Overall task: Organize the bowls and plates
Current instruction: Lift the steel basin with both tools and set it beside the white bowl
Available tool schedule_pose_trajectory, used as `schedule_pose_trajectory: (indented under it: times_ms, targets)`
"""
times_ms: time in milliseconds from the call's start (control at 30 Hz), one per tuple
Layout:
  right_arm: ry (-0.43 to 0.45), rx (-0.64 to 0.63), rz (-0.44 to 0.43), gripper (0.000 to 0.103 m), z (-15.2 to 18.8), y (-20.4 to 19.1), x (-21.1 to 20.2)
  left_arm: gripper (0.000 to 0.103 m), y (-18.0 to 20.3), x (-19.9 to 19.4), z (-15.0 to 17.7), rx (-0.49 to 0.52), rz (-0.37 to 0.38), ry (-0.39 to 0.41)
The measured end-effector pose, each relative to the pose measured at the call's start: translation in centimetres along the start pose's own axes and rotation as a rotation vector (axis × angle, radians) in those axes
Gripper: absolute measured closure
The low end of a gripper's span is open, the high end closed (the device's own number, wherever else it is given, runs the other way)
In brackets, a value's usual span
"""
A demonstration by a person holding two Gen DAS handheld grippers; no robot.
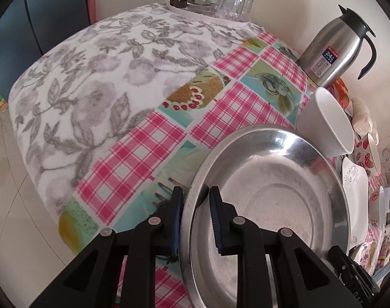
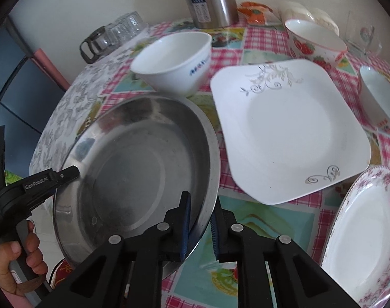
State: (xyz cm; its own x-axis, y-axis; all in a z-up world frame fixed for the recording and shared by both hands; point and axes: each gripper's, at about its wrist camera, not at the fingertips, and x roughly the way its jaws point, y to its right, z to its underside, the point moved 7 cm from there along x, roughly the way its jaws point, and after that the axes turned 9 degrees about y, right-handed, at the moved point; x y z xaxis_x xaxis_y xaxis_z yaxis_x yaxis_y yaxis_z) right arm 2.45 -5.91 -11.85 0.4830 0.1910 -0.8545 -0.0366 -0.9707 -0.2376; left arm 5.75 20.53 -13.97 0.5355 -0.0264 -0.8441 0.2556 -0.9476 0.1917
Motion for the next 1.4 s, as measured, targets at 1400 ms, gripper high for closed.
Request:
schedule_pose_trajectory:
  times_ms: [1400]
  targets:
    - [0.357, 0.294, 0.236, 0.085, -4.8, 16.1, -12.6, 0.081, 25.3, -8.4, -0.5, 0.376, 0.073, 0.112]
